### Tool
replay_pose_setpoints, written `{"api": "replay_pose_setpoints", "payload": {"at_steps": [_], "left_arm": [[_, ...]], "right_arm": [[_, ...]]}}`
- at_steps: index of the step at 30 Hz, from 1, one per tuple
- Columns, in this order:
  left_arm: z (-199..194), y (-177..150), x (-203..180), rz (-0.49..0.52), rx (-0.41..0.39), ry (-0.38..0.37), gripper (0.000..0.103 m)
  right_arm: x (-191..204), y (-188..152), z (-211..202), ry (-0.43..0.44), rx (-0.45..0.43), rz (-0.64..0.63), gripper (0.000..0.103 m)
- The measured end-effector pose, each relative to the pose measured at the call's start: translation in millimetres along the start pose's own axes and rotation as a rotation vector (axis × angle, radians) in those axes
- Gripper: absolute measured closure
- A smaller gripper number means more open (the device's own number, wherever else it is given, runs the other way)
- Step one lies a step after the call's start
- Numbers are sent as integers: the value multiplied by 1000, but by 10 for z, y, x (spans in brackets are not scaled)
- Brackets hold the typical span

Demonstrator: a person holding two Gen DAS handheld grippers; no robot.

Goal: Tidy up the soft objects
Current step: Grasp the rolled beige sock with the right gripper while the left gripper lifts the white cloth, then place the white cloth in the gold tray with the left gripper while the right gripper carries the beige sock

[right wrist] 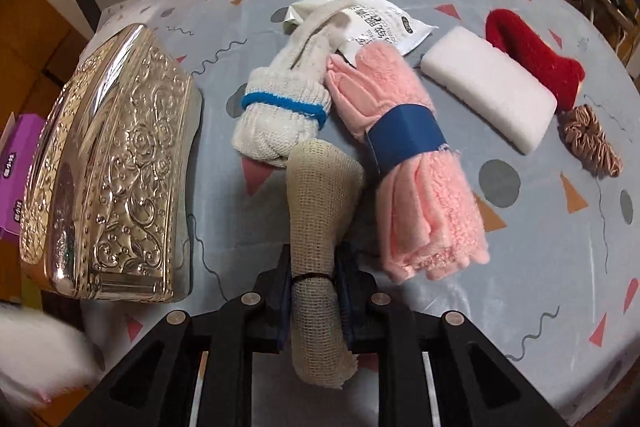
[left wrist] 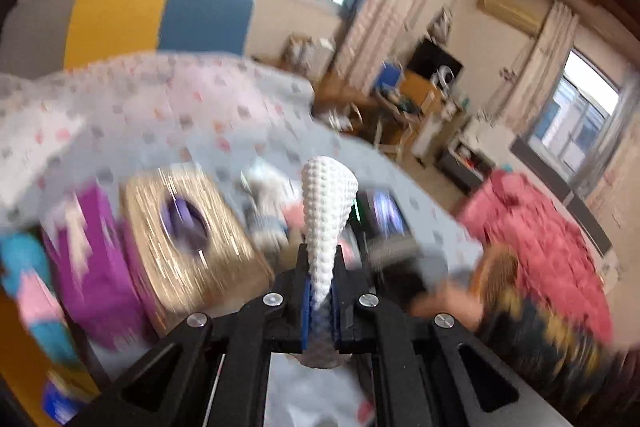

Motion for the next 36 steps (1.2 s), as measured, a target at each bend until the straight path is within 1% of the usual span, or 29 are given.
{"api": "replay_pose_setpoints", "payload": {"at_steps": [1,2,3,4,6,9,11,13,16,17,20,22,24,25,26,27,28,29,30,32,35,36], "left_arm": [[-78,173,52,-25,-42,17,96],[-134,281,106,-45,-67,29,95],[-230,412,214,-80,-104,55,95],[-355,501,347,-116,-140,91,95],[-546,579,618,-182,-185,151,95],[-856,556,1165,-300,-227,253,95],[-1057,439,1491,-364,-252,321,95],[-1242,292,1850,-442,-265,382,95],[-1360,1,2230,-518,-251,444,95],[-1344,-98,2372,-546,-232,473,95],[-1243,-325,2644,-599,-170,509,95],[-1081,-432,2795,-635,-120,504,95],[-1020,-516,2867,-675,-97,522,94],[-975,-533,2906,-691,-83,514,90],[-949,-526,2912,-701,-76,513,81],[-939,-521,2933,-711,-74,530,66],[-961,-505,2929,-705,-87,544,60],[-1000,-478,2915,-695,-107,558,49],[-1036,-445,2896,-683,-124,574,46],[-1103,-382,2867,-649,-144,615,45],[-1250,-393,2797,-608,-163,669,44],[-1284,-415,2769,-591,-166,689,41]], "right_arm": [[2,5,-2,-3,-1,-5,84],[24,-4,-7,-6,-1,-9,84],[36,-6,-4,-13,-1,-19,84],[66,-26,-15,-19,-2,-28,84],[119,-24,-49,-29,-3,-42,84],[249,-96,-25,-45,2,-63,84],[358,-94,44,-62,2,-79,84],[387,-102,68,-60,2,-74,83],[420,-106,77,-57,3,-69,84],[438,-111,80,-58,3,-68,84],[399,-119,56,-62,0,-74,83],[379,-121,36,-72,-1,-86,84],[416,-138,35,-81,-4,-96,84],[432,-144,41,-84,-4,-99,84],[446,-152,43,-86,-5,-103,84],[458,-158,49,-87,-6,-104,84],[467,-164,56,-88,-7,-104,84],[476,-169,61,-89,-7,-106,84],[490,-175,64,-92,-7,-109,84],[508,-183,71,-95,-6,-113,84],[533,-193,73,-100,-6,-120,84],[538,-194,66,-100,-5,-119,84]]}}
Point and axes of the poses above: each gripper's, at about its wrist camera, not at the fingertips, and z roughly the way its jaws point, x to its left, y to its top, the point moved 3 cm from there along z, roughly the way its jaws point, and after that the axes turned 9 degrees about -z, right-handed, at the moved point
